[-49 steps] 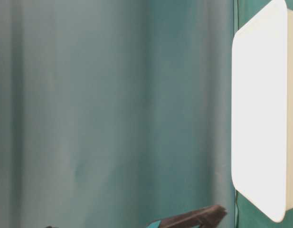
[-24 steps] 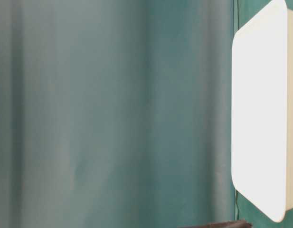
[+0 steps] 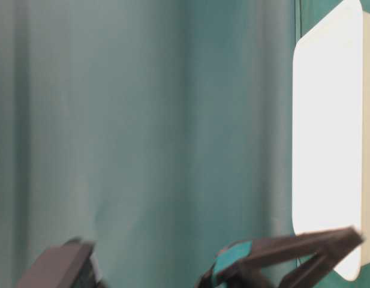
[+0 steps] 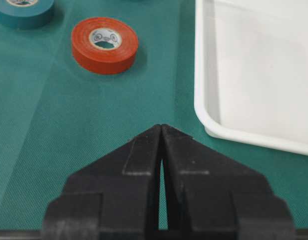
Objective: Put the tape into the white case with the left arm.
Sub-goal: 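Move the left gripper over the teal tape roll, then lower the left gripper into the teal roll's hole and close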
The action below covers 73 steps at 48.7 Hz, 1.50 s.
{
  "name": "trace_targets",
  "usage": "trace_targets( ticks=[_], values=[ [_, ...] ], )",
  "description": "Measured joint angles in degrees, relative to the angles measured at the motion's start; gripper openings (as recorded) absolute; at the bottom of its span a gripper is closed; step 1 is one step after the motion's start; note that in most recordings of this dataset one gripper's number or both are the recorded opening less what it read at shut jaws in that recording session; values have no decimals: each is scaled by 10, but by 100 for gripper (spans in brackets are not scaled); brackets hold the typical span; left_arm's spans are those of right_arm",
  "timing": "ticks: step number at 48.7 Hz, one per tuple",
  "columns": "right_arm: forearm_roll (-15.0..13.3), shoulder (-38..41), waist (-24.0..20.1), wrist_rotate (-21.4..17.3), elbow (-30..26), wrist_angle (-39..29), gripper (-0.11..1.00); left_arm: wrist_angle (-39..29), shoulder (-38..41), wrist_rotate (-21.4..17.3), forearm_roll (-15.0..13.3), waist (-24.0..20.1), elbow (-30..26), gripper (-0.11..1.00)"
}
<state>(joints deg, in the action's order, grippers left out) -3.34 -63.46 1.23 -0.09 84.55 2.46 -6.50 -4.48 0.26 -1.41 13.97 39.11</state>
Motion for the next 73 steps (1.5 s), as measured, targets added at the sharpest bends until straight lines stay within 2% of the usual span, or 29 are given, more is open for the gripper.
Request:
trace_targets(
  ticks=[11,41,73],
  values=[
    [0,0,0,-1,0,-1,-10,-10,49,1,0,-9,-30,98],
    [0,0,0,-2,7,1,-10,-63,120,-4,0,-9,-120,98],
    [0,0,0,-1,9,1,-10,-69,181,-3,0,-8,-152,98]
  ],
)
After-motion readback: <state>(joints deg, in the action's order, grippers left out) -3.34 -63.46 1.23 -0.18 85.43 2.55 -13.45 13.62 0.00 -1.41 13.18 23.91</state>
